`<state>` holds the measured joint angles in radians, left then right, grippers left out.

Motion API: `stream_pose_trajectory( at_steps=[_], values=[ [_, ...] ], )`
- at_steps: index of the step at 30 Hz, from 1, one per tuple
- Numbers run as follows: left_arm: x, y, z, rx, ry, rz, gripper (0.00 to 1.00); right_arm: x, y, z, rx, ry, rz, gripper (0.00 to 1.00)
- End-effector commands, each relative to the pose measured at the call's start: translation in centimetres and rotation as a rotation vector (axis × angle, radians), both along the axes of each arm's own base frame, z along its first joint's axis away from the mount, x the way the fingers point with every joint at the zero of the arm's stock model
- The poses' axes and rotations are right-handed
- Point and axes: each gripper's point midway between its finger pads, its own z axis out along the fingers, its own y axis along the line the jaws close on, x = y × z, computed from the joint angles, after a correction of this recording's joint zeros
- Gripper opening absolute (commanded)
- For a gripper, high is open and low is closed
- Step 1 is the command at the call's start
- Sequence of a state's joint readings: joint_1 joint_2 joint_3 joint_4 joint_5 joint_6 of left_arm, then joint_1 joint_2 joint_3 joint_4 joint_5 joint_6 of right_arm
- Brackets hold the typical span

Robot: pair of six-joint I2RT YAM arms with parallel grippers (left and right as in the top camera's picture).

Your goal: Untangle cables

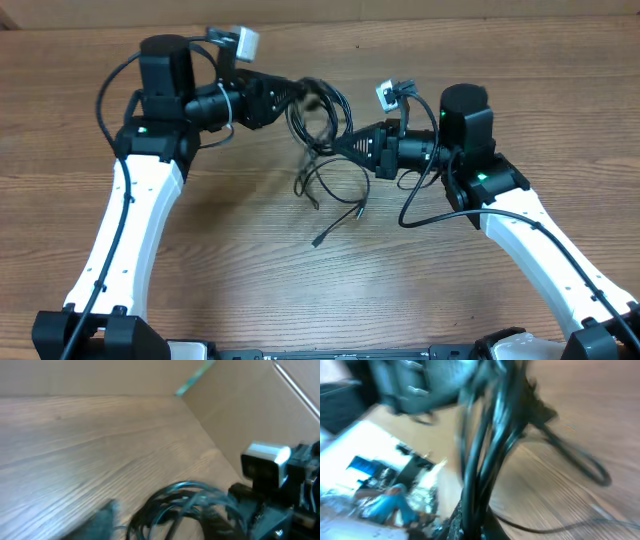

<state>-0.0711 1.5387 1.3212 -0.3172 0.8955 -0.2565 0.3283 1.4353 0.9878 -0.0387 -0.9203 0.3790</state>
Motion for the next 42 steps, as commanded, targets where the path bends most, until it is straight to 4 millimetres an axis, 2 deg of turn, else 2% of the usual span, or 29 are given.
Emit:
stream_pose_trajectory(
  at_steps=[1,2,3,10,12,16,19,24,29,32,37,42],
  values=[
    [0.9,0.9,0.2,0.000,0.009,0.049,0.84,2.6,-1.6,-0.5,-0.098,-0.078,-0.179,0.04],
    [0.8,0.9,0.0,0.001,0.022,0.049,0.98,2.8,-1.7,-0.3,-0.099,-0.088,-0.188,0.04],
    [0.6,0.8,-0.2,0.002,0.033,0.047,1.00,2.8,-1.6,-0.3,-0.097,-0.091,-0.188,0.04],
    [-0.6,-0.3,-2.6,0.044,0.156,0.050,1.00,2.9,-1.6,0.1,-0.089,-0.107,-0.188,0.04],
    [-0.9,-1.1,-2.8,0.032,0.195,0.054,0.99,2.9,-1.6,0.1,-0.088,-0.107,-0.184,0.04],
    [-0.9,-2.0,-3.6,0.022,0.274,0.098,0.84,2.9,-1.6,0.1,-0.088,-0.106,-0.185,0.04],
    [-1.1,-3.0,-4.4,-0.002,0.354,0.111,0.65,2.9,-1.6,0.1,-0.088,-0.107,-0.185,0.04],
    [-1.1,-3.9,-7.8,-0.024,0.571,0.192,0.65,2.9,-1.6,0.1,-0.088,-0.107,-0.185,0.04],
    [-0.4,-4.9,-10.2,-0.061,0.692,0.217,0.57,2.9,-1.6,0.1,-0.087,-0.106,-0.185,0.04],
    [0.0,-5.8,-10.3,-0.125,0.743,0.196,0.55,2.9,-1.6,0.1,-0.088,-0.105,-0.185,0.04],
    [0.2,-6.8,-8.9,-0.210,0.765,0.144,0.55,2.8,-1.6,0.0,-0.090,-0.102,-0.185,0.04],
    [-0.8,-7.7,-7.8,-0.275,0.850,0.084,0.54,2.8,-1.6,-0.1,-0.091,-0.100,-0.185,0.04]
  ],
)
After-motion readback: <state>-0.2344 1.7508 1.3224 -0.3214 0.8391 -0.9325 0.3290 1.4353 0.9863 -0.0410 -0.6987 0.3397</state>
